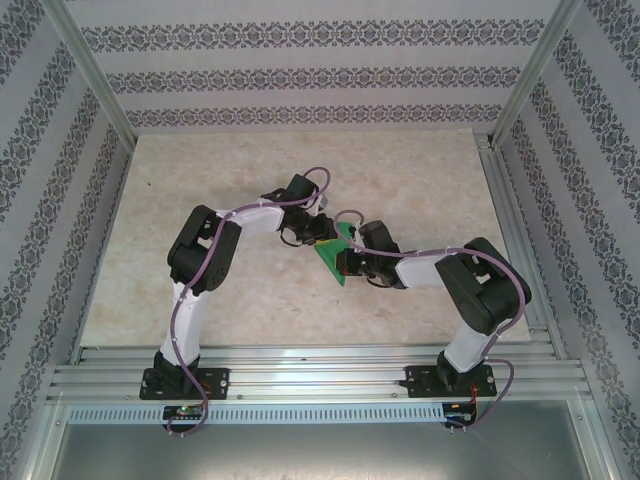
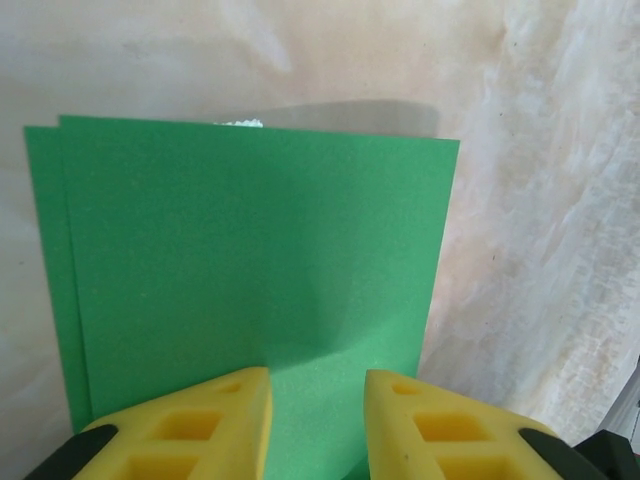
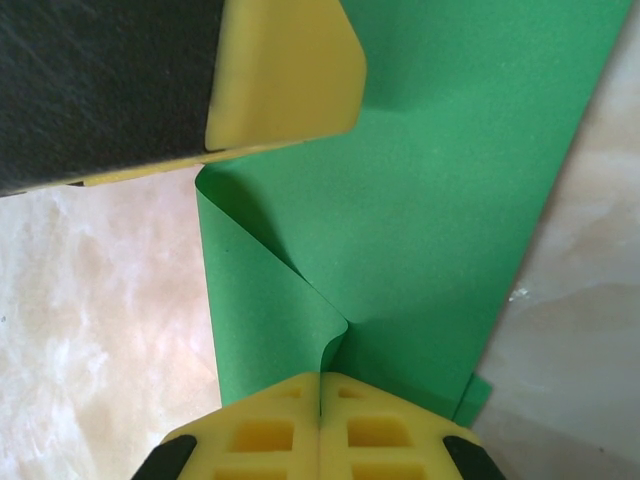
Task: Fold a paper plane with a square sheet of paper (fold left side to right side)
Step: Third fold the triangle at the center of the table.
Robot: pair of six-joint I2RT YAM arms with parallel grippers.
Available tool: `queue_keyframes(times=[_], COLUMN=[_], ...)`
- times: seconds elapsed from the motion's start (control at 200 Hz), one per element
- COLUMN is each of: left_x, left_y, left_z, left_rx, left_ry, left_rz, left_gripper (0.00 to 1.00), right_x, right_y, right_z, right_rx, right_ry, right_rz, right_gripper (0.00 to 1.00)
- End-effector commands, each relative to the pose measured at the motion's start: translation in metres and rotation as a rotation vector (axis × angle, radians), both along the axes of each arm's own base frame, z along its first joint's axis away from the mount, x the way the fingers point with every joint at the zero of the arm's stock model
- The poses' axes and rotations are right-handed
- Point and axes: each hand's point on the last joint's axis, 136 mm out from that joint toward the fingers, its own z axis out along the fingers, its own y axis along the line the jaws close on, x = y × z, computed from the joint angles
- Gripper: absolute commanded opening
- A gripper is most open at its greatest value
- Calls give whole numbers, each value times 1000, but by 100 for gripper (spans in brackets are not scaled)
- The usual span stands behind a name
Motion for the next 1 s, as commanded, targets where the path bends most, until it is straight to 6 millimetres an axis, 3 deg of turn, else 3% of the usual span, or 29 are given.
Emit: queue_keyframes(times=[0.0,0.195,0.375,0.425,0.505,0.714,0.994], left_x=[-3,13,13,10,2,-23,-26], left_y=[-2,6,22,24,22,11,9], left_z=[17,62,77,78,80,51,20], left_rx=[12,-14,3,-3,-53,-74,-31], left_ry=[-20,-96,-134,-139,-134,-58,-18], left_rz=[-30,-8,27,33,33,-34,-34], left_gripper=[35,42,47,46,36,20,17], right_x=[-12,-15,-14,-14,-14,-15,-15], right_y=[-15,-15,-13,-12,-11,-10,-8], right_z=[-30,-35,-34,-35,-34,-35,-34], right_rx=[-81,-85,-81,-80,-78,-81,-84], right_ry=[76,89,89,93,91,93,94], right_rz=[-4,1,6,6,9,15,21], right_gripper=[0,0,0,0,0,0,0])
